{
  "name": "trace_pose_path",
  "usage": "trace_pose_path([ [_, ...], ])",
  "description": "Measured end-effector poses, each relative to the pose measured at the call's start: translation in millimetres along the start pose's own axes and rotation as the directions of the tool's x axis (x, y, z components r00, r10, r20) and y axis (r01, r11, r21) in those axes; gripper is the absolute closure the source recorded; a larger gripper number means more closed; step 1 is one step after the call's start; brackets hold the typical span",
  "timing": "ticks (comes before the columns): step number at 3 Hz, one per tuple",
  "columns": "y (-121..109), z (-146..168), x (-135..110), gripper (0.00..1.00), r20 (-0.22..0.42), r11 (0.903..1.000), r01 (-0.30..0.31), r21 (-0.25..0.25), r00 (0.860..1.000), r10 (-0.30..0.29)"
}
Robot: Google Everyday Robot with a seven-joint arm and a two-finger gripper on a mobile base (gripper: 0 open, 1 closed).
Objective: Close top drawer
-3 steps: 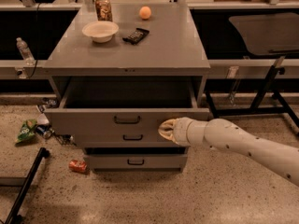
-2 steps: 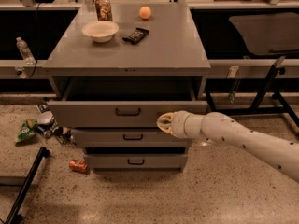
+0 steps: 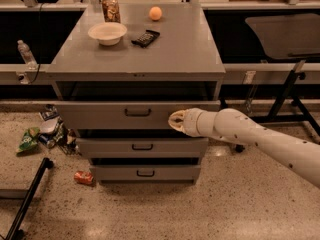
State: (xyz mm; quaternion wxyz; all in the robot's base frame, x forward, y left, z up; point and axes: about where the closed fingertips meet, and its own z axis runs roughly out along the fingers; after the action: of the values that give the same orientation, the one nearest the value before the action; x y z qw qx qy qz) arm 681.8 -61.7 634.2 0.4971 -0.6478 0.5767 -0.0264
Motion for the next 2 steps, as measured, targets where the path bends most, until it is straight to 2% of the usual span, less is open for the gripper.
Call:
trace_pose_path([
  [2, -7.6, 2.1, 1.6, 1.00, -0.005, 0.9999, 0.012, 0.005, 1.000, -0.012],
])
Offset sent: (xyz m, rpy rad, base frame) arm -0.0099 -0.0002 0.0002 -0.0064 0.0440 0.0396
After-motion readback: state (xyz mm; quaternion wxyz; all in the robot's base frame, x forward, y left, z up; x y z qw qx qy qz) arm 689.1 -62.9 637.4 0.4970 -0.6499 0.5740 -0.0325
